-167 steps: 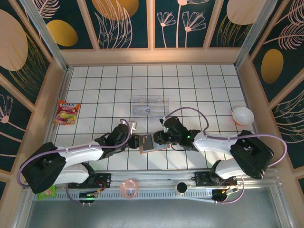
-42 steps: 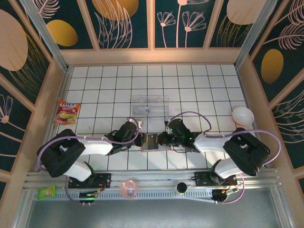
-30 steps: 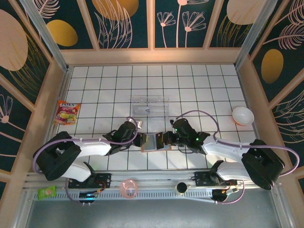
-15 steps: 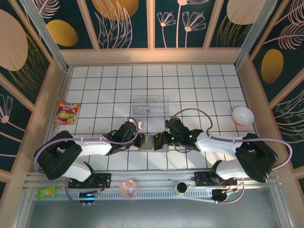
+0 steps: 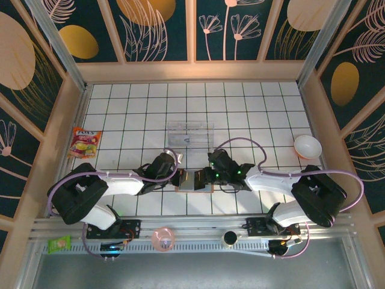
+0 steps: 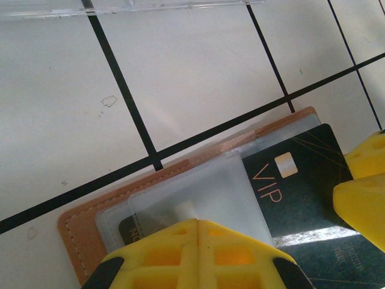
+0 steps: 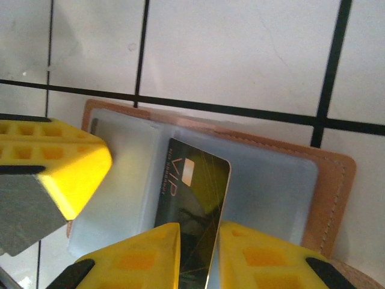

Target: Take the credit cards out of the card holder

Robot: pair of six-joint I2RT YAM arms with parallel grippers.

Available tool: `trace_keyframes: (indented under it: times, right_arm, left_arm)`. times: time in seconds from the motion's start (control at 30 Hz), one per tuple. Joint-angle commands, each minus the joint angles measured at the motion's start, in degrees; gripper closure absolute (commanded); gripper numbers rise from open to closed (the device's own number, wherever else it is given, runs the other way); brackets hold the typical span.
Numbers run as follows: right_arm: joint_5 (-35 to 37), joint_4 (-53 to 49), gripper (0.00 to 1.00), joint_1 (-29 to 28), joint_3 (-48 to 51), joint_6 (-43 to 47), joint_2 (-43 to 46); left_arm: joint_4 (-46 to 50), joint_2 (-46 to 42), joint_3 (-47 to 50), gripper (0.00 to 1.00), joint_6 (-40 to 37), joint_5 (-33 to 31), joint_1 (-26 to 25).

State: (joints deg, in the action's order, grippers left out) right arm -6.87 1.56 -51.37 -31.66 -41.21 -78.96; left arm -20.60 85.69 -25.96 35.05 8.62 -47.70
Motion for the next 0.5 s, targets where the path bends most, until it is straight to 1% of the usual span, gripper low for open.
trace_keyframes:
  times: [0.0, 0.13, 0.2, 0.23, 0.33, 0.4, 0.47]
  right_arm:
    - [-2.23, 3.66, 0.75, 0.75, 1.16, 1.13, 0.12]
    - [-1.93, 3.08, 0.74, 0.84, 1.06, 0.89, -0.50]
    - [-1.49, 2.84, 0.75, 0.93, 0.90, 0.91, -1.20]
    - [-1.39, 2.90, 0.77, 0.93, 0.90, 0.95, -1.43]
    - [-0.97, 2.98, 0.88, 1.01, 0.99, 1.66, -1.29]
    - [-0.24, 1.92, 1.00, 1.10, 0.68, 3.22, -0.19]
    - [1.32, -0.32, 1.00, 1.06, 0.08, 5.28, 2.17]
  left_arm:
    - [1.21, 1.23, -0.54, 1.00, -1.04, 0.87, -0.37]
    - [1.08, 1.27, -0.59, 1.00, -0.90, 1.05, -0.33]
    - [1.05, 1.32, -0.68, 1.00, -1.03, 1.13, -0.33]
    - [1.00, 1.33, -0.68, 1.00, -1.03, 1.17, -0.35]
    - [1.21, 1.23, -0.68, 1.00, -1.15, 1.17, -0.37]
    - [1.43, 1.07, -0.78, 1.00, -1.42, 0.96, -0.33]
    - [1.60, 0.88, -0.85, 1.00, -1.73, 0.91, -0.33]
